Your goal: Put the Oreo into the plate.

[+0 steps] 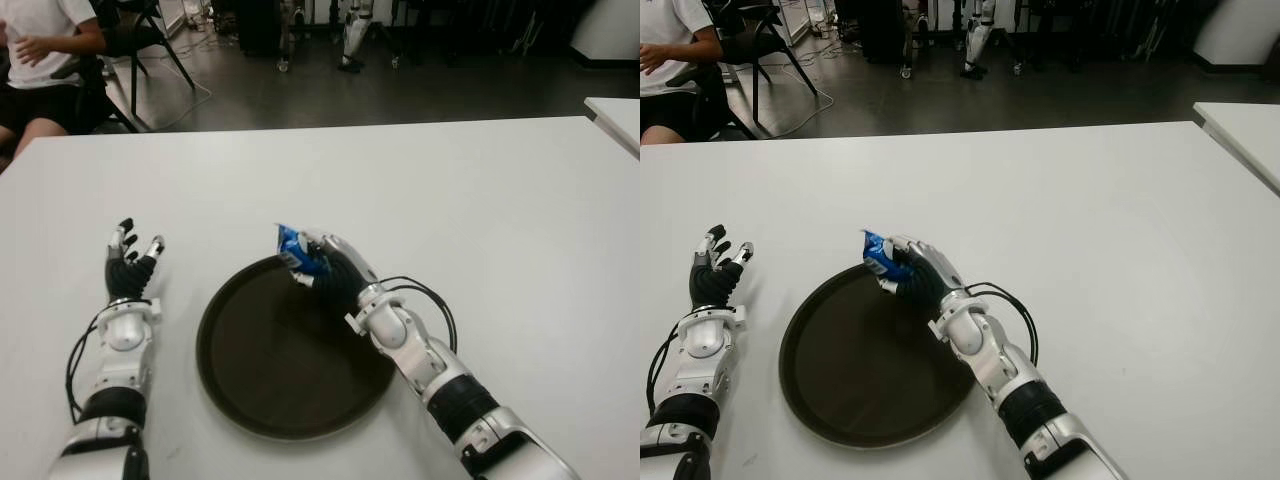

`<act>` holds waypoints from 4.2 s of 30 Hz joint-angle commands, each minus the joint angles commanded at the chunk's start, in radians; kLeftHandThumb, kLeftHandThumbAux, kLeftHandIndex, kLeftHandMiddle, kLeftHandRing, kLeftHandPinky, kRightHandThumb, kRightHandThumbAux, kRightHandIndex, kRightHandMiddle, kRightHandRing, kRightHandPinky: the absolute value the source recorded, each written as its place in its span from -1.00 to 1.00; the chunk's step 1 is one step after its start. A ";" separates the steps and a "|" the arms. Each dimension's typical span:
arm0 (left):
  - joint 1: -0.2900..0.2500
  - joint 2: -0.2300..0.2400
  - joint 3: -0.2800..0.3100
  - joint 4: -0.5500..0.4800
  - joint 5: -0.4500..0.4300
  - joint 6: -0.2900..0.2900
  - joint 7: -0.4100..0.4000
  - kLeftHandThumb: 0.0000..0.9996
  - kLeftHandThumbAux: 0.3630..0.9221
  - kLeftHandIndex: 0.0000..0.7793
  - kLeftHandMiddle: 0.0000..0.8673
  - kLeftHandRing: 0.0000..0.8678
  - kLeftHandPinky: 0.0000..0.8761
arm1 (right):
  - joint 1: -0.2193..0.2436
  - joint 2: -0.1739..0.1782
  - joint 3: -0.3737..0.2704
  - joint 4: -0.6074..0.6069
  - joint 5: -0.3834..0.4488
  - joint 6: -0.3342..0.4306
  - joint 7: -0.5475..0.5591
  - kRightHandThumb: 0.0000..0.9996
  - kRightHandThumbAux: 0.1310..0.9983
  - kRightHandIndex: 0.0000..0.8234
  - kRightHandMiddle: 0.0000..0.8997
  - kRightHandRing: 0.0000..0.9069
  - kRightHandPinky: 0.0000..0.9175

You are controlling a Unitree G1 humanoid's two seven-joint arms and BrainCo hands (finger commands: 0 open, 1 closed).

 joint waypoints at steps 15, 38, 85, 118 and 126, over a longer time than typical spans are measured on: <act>0.003 0.005 -0.002 -0.003 0.001 0.007 -0.001 -0.50 -0.07 -0.82 -0.71 -0.79 -0.93 | 0.006 -0.049 0.062 -0.101 -0.040 0.065 0.117 -0.98 -0.11 -1.00 -1.00 -1.00 -1.00; 0.003 -0.001 0.001 -0.009 -0.013 -0.004 -0.017 -0.50 0.00 -0.85 -0.75 -0.83 -0.95 | 0.016 -0.040 0.025 -0.076 0.128 -0.050 0.210 -1.00 -0.15 -1.00 -1.00 -1.00 -1.00; 0.012 0.000 -0.007 -0.043 0.001 0.035 -0.006 -0.51 -0.05 -0.84 -0.77 -0.84 -0.94 | 0.025 -0.034 0.011 -0.081 0.141 -0.039 0.214 -1.00 0.03 -1.00 -1.00 -1.00 -1.00; 0.004 0.003 -0.003 -0.015 -0.009 0.019 0.000 -0.48 -0.02 -0.85 -0.74 -0.81 -0.94 | -0.108 -0.179 -0.199 0.163 0.204 -0.278 0.051 -1.00 0.06 -1.00 -1.00 -1.00 -1.00; 0.002 0.010 -0.012 -0.006 0.008 0.005 0.010 -0.51 -0.02 -0.84 -0.74 -0.81 -0.93 | -0.164 -0.264 -0.276 0.322 0.209 -0.354 -0.077 -1.00 0.00 -1.00 -1.00 -1.00 -1.00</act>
